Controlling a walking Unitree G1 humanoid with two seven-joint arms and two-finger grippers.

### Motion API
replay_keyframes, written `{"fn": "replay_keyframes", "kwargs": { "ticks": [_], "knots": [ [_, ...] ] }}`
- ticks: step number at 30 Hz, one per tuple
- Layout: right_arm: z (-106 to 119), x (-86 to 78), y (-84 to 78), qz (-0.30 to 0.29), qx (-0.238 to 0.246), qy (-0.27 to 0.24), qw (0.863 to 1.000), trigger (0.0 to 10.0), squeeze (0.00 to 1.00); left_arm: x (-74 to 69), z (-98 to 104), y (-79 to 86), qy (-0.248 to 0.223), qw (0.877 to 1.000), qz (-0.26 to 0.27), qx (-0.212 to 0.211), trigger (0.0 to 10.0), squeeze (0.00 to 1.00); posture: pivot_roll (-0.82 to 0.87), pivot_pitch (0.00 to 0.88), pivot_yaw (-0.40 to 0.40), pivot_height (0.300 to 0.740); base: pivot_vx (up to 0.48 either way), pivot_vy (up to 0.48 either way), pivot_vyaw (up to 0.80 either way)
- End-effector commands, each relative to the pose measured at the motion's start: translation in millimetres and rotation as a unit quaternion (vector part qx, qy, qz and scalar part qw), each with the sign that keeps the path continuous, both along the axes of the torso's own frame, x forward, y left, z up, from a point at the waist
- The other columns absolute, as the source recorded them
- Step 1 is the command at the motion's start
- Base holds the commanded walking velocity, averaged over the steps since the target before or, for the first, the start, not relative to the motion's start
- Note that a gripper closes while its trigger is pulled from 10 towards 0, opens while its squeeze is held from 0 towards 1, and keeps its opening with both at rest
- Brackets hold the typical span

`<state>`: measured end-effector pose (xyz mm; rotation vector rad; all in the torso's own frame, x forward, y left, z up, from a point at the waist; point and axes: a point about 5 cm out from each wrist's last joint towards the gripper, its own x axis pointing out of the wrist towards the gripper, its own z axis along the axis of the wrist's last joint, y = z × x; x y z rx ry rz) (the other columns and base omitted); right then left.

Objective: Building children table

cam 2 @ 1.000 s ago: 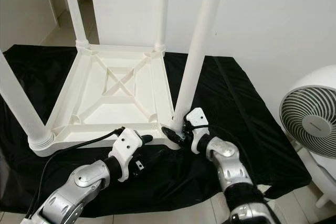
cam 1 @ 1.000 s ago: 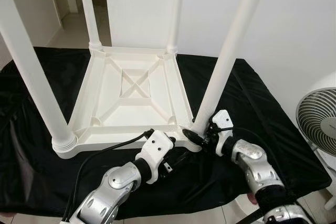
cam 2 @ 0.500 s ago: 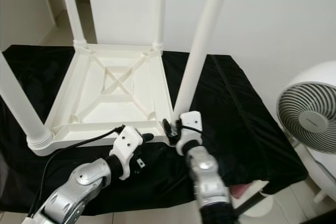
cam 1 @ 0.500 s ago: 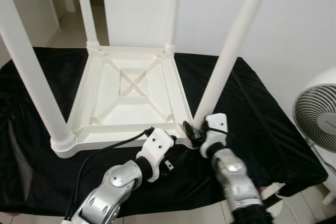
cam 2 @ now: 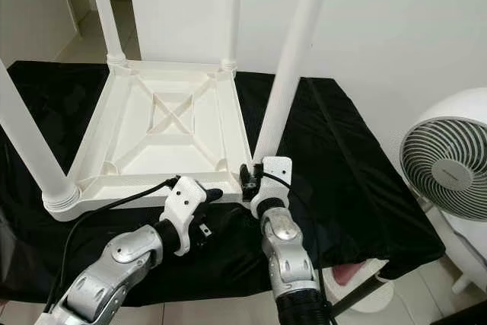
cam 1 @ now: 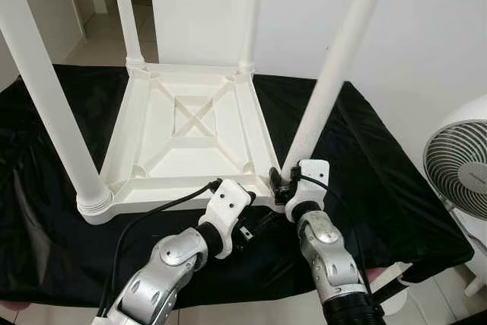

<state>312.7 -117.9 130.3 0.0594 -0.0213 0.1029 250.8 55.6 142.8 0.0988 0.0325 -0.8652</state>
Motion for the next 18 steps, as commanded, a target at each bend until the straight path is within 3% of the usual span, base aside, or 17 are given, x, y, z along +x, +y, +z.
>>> {"fn": "replay_keyframes", "kwargs": {
  "ticks": [1,11,12,14,15,17,18],
  "knots": [
    [5,1.0,-11.3,-0.009,0.004,-0.007,1.0,10.0,1.0,5.8,-2,4.0,0.011,0.999,0.041,0.002,10.0,0.0,0.01,0.055,-0.071,0.74,0.0,0.0,0.0],
    [10,-5.0,-21.8,-0.001,-0.009,-0.026,1.0,10.0,1.0,15.9,5,13.1,0.001,0.997,0.078,-0.007,10.0,0.0,0.01,0.045,-0.075,0.74,0.0,0.0,0.0],
    [9,-8.1,-22.5,0.004,-0.007,-0.026,1.0,10.0,0.26,18.4,8,15.0,-0.005,0.996,0.084,-0.007,10.0,0.0,0.01,0.038,-0.072,0.74,0.0,0.0,0.0],
    [9,-10.1,-22.9,0.008,-0.004,-0.026,1.0,10.0,0.26,19.9,9,16.2,-0.008,0.996,0.087,-0.007,10.0,0.0,0.01,0.038,-0.072,0.74,0.0,0.0,0.0],
    [8,-12.2,-24.0,0.01,-0.006,-0.027,1.0,10.0,0.0,21.9,11,18.1,-0.011,0.996,0.091,-0.009,10.0,0.0,0.01,0.038,-0.072,0.74,0.0,0.0,0.0],
    [6,-20.3,-28.7,0.015,-0.01,-0.031,0.999,10.0,0.0,33.8,18,30.3,-0.02,0.992,0.127,-0.02,10.0,0.0,0.01,0.033,-0.064,0.74,0.0,0.0,0.0],
    [6,-25.0,-30.2,0.021,-0.008,-0.036,0.999,10.0,0.0,40.4,23,37.5,-0.023,0.988,0.147,-0.035,10.0,0.46,0.0,0.032,-0.059,0.74,0.0,0.0,0.0]
  ]
}}
